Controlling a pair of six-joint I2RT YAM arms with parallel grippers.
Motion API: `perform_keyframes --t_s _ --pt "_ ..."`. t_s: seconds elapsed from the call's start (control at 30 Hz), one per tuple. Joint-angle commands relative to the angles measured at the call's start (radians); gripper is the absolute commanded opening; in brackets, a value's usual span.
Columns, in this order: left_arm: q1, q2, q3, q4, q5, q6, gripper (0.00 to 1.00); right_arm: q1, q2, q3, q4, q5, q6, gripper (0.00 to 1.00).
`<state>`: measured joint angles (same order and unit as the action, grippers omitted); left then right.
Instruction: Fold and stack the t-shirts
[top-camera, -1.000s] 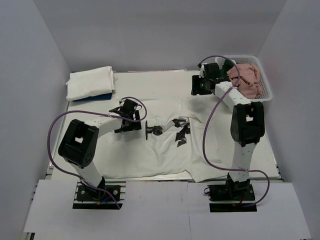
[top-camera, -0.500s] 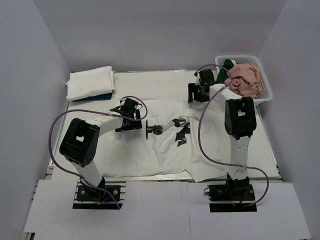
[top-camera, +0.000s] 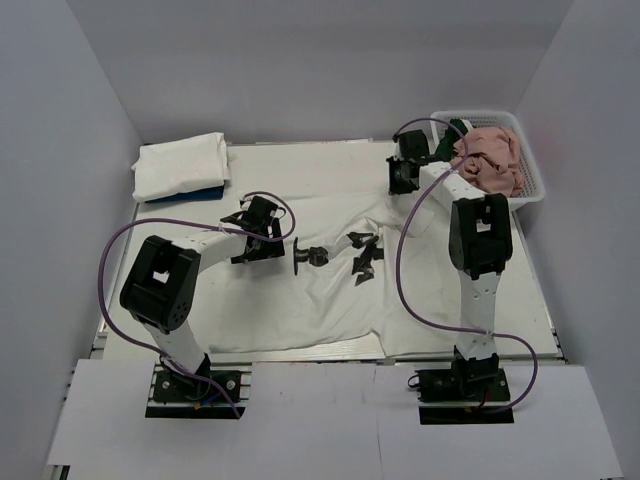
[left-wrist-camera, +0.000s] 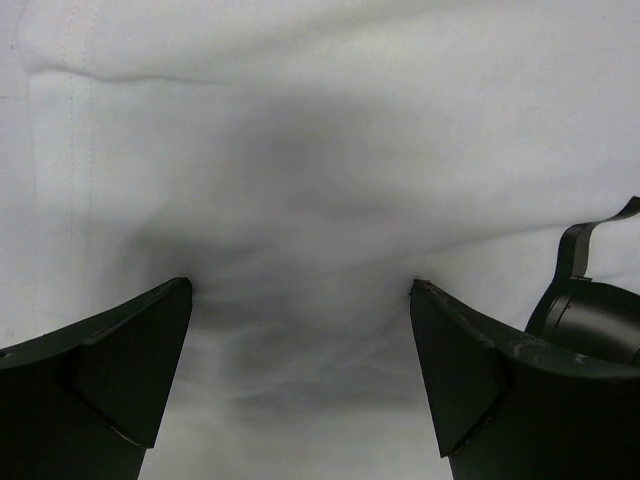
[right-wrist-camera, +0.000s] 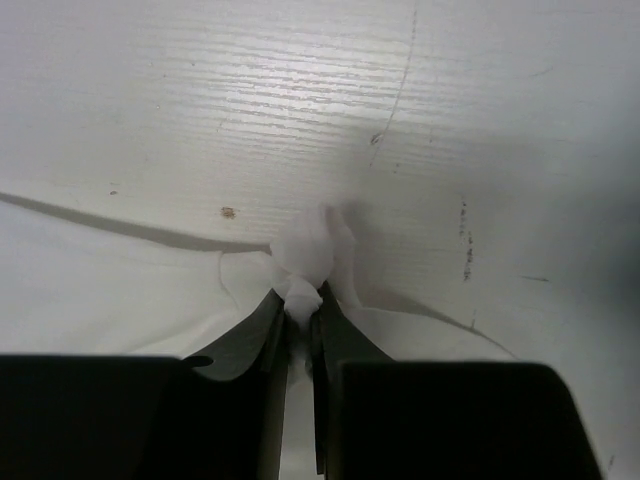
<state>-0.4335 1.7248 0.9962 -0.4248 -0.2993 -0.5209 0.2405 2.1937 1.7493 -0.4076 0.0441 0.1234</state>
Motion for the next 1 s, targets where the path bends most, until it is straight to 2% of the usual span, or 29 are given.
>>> perform_keyframes --t_s 0.0,0.07,0.1,0.2,0.3,0.4,0.43,0.47,0.57,0.67,0.7,0.77,0.8,0.87,0.97 --pt "0.013 0.027 -0.017 -0.02 -0.033 -0.004 1.0 0.0 -0.086 0.062 -0.016 0.081 -0.016 0.09" --pt "0.013 0.027 -0.018 -0.02 -0.044 -0.004 1.0 0.005 -0.1 0.073 -0.017 0.108 -0.031 0.09" --pt "0.013 0.027 -0.028 -0.02 -0.053 -0.004 1.0 0.002 -0.106 0.084 -0.022 0.129 -0.042 0.15" --pt "0.013 0.038 -0.028 -0.02 -0.063 -0.004 1.0 0.003 -0.104 0.139 -0.057 0.143 -0.076 0.22" --pt "0.013 0.047 -0.028 -0.029 -0.072 -0.004 1.0 0.002 -0.083 0.162 -0.08 0.154 -0.094 0.22" --pt "0.013 0.047 -0.028 -0.029 -0.072 -0.004 1.0 0.002 -0.06 0.185 -0.102 0.142 -0.108 0.42" --pt "0.013 0.047 -0.028 -0.029 -0.081 -0.004 1.0 0.003 -0.048 0.2 -0.118 0.098 -0.116 0.7" --pt "0.013 0.047 -0.028 -0.029 -0.081 -0.004 1.0 0.002 -0.043 0.216 -0.138 0.086 -0.119 0.9" --pt "0.013 0.047 -0.028 -0.038 -0.09 -0.004 1.0 0.003 -0.043 0.197 -0.149 0.051 -0.105 0.9" --pt "0.013 0.047 -0.028 -0.038 -0.099 -0.004 1.0 -0.003 -0.106 0.081 -0.103 0.043 -0.073 0.9" --pt "0.013 0.047 -0.028 -0.038 -0.1 -0.004 1.0 -0.004 -0.12 -0.009 -0.1 0.037 -0.067 0.9" --pt "0.013 0.047 -0.028 -0.038 -0.1 -0.004 1.0 0.002 -0.19 -0.077 -0.05 -0.016 -0.119 0.9" --pt "0.013 0.047 -0.028 -0.038 -0.1 -0.004 1.0 0.014 -0.21 -0.206 -0.007 -0.033 -0.167 0.9" --pt "0.013 0.038 -0.028 -0.038 -0.1 -0.004 1.0 0.022 -0.276 -0.314 0.057 -0.102 -0.301 0.9" --pt "0.013 0.038 -0.028 -0.038 -0.109 0.005 1.0 0.029 -0.278 -0.352 0.037 -0.052 -0.349 0.9"
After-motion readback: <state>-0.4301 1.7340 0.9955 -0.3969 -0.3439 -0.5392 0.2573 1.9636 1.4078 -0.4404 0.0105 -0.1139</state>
